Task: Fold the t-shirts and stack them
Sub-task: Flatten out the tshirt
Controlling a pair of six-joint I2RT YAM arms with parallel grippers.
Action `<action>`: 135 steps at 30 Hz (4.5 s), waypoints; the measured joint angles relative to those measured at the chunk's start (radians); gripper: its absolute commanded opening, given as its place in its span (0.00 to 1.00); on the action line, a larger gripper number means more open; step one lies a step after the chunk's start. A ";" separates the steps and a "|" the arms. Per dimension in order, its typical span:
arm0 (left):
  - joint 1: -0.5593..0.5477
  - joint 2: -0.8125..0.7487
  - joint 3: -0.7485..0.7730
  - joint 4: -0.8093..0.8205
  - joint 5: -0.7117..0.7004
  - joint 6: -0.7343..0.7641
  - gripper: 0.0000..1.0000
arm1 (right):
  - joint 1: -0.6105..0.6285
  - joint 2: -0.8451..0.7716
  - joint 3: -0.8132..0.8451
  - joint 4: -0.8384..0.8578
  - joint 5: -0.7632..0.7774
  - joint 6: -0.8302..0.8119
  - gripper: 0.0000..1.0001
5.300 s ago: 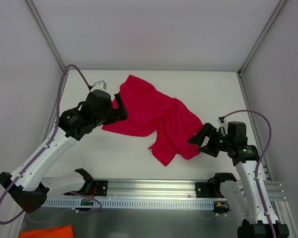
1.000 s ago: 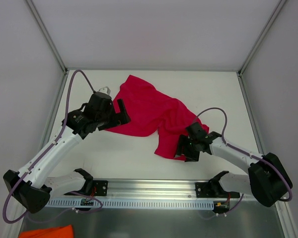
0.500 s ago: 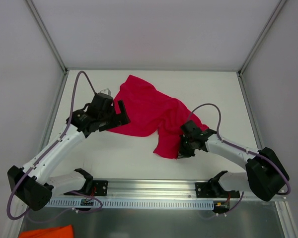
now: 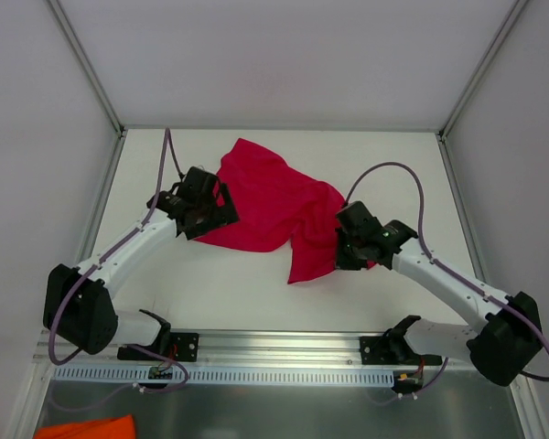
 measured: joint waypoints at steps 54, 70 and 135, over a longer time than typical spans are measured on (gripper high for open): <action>0.220 0.401 0.015 0.060 -0.100 -0.091 0.98 | -0.031 -0.233 0.360 -0.454 0.206 -0.063 0.01; 0.221 0.414 0.001 0.066 -0.131 -0.089 0.58 | -0.040 -0.232 0.372 -0.465 0.216 -0.076 0.01; 0.318 0.427 0.012 0.119 -0.103 -0.028 0.26 | -0.086 -0.274 0.335 -0.477 0.222 -0.085 0.01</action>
